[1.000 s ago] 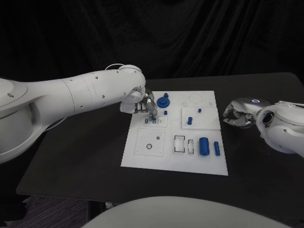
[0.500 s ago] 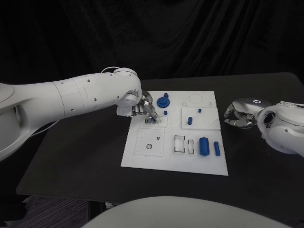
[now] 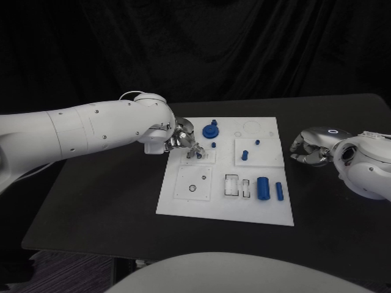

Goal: Assemble the parts on the task board

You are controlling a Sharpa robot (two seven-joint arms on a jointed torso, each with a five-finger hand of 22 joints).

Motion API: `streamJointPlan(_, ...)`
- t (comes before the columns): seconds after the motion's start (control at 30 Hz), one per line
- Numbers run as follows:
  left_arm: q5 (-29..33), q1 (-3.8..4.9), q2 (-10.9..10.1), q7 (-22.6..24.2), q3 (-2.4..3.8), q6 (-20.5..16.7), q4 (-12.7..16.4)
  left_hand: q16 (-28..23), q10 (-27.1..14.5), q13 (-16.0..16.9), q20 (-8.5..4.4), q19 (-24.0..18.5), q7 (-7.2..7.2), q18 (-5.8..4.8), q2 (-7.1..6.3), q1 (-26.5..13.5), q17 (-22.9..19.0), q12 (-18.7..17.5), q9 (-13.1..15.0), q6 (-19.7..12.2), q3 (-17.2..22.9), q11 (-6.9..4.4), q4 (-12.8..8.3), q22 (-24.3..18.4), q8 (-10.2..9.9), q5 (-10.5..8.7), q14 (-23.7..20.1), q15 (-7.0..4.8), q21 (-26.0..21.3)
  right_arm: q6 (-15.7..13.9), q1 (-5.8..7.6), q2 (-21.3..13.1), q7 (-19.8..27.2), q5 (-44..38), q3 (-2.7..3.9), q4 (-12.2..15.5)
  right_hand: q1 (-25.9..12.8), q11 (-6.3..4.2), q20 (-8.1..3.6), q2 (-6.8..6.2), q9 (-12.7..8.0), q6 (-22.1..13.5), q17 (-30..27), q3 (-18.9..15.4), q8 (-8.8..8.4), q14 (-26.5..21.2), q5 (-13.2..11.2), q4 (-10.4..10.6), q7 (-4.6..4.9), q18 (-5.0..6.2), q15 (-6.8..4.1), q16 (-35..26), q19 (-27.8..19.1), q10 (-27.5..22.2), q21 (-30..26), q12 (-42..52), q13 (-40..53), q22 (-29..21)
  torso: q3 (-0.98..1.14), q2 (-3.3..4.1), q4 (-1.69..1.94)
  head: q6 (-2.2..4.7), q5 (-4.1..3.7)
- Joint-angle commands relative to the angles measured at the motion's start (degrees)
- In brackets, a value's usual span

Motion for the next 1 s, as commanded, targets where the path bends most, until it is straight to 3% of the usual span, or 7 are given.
streamJointPlan(0.03, -9.47, -0.44, -2.09, 4.90, 0.03, -11.21, 3.21, 0.15, 1.96, 12.68, 0.12, -0.17, -0.03, 0.28, 0.32, 2.25, 15.09, -0.04, 0.80, -0.98, -1.02, 0.51, -0.38, 10.07, 0.71, 1.24, 6.06, 0.57, -0.02, 0.11, -0.18, -0.29, -1.07, -0.12, 0.03, 0.31, 0.09, -0.11, 0.05, -0.29, 0.05, 0.11, -0.05, 0.34, 0.25, 0.98, 0.23, -0.08, 0.02, 0.52, 0.28, -0.17, -0.39, -0.36, -0.19, -0.20, 1.97, 4.92, 0.02, -0.01, 0.07, 0.00, 0.00)
streamJointPlan(0.23, -16.56, -1.41, -8.76, 4.99, 0.03, -22.19, 11.44, 0.15, 0.67, 11.98, 0.49, -0.90, 0.75, 0.56, 0.82, 7.71, 15.09, -1.08, 3.73, -6.02, -2.45, 1.20, -1.77, 9.64, 2.65, 3.44, 6.06, 1.07, -1.33, -0.02, -0.20, -1.02, -1.33, -0.12, 0.03, 1.00, 0.07, -0.10, 0.06, -0.35, 0.04, 0.08, -0.13, 0.33, 0.23, 0.94, 0.23, -0.08, 0.02, 0.54, 0.29, -0.29, -0.42, -0.41, -0.36, -0.25, 1.92, 4.87, 0.00, -0.01, 0.06, 0.00, 0.04)
streamJointPlan(0.37, -17.92, -2.81, -13.11, 7.17, 0.02, -29.84, 15.88, 0.15, -1.55, 10.75, 0.82, -1.21, 1.36, 0.63, 1.24, 10.21, 15.09, -2.85, 4.96, -9.97, -2.60, 1.60, -2.33, 9.54, 3.76, 5.04, 6.06, 1.43, -1.74, -0.07, -0.20, -1.51, -1.55, -0.12, 0.03, 1.35, 0.05, -0.10, 0.07, -0.39, 0.04, 0.07, -0.11, 0.31, 0.23, 0.94, 0.23, -0.07, 0.02, 0.53, 0.29, -0.26, -0.41, -0.44, -0.30, -0.28, 1.88, 4.89, -0.03, 0.00, 0.07, 0.00, 0.45)
streamJointPlan(0.53, -18.45, -5.82, -16.46, 12.03, 0.00, -39.70, 18.86, 0.15, -1.74, 10.67, 1.23, -1.36, 1.90, 0.63, 1.82, 13.78, 15.09, -2.78, 6.97, -13.65, -1.68, 1.98, -4.04, 9.59, 7.42, 10.03, 6.06, 1.80, -1.69, -0.25, -0.20, -1.71, -1.67, -0.12, 0.02, 1.40, 0.03, -0.10, 0.07, -0.42, 0.04, 0.06, -0.10, 0.30, 0.22, 0.94, 0.23, -0.07, 0.02, 0.53, 0.30, -0.24, -0.42, -0.42, -0.33, -0.25, 1.92, 4.88, 0.02, 0.04, 0.00, 0.00, 1.20)
streamJointPlan(0.6, -17.72, -7.23, -16.97, 13.98, 0.00, -43.01, 19.46, 0.15, -1.05, 11.03, 1.17, -1.14, 1.90, 0.57, 1.92, 14.66, 15.09, -2.19, 7.37, -14.50, -0.68, 1.85, -5.58, 9.69, 8.60, 10.85, 6.06, 1.71, -1.33, -0.36, -0.21, -1.77, -1.69, -0.12, 0.02, 1.45, 0.03, -0.10, 0.07, -0.42, 0.04, 0.06, -0.10, 0.30, 0.22, 0.94, 0.23, -0.07, 0.02, 0.53, 0.30, -0.24, -0.42, -0.42, -0.33, -0.25, 1.92, 4.88, 0.04, 0.04, 0.02, 0.00, 1.30)
streamJointPlan(0.87, -12.13, -12.91, -16.52, 22.55, -0.01, -53.05, 19.54, 0.15, 0.48, 11.80, 0.93, -0.39, 1.73, 0.32, 1.95, 13.52, 15.09, -0.89, 6.12, -14.77, 5.00, 1.65, -9.72, 10.03, 11.53, 8.88, 6.06, 1.46, -0.12, -1.53, -0.22, -2.28, -1.41, -0.12, 0.02, 1.76, -0.01, -0.11, 0.08, -0.52, 0.04, 0.07, -0.02, 0.27, 0.23, 0.95, 0.22, -0.07, -0.01, 0.52, 0.31, -0.13, -0.41, -0.42, -0.31, -0.24, 1.94, 4.88, 0.21, -0.23, 0.27, 0.00, 0.79)
streamJointPlan(1.0, -5.91, -15.63, -15.24, 30.30, -0.01, -57.92, 17.94, 0.15, 0.86, 11.96, 0.97, -0.30, 1.71, 0.26, 2.12, 9.47, 15.09, -0.49, 4.56, -15.30, 9.73, 1.64, -12.48, 10.08, 14.14, 5.43, 6.06, 1.51, 0.17, -3.17, -0.22, -2.72, -0.90, -0.12, 0.02, 1.94, 0.01, -0.12, 0.09, -0.60, 0.05, 0.10, 0.02, 0.26, 0.24, 0.96, 0.23, -0.11, -0.03, 0.51, 0.30, -0.06, -0.38, -0.38, -0.21, -0.20, 1.99, 4.91, 0.27, -0.52, 0.61, 0.00, 0.51)
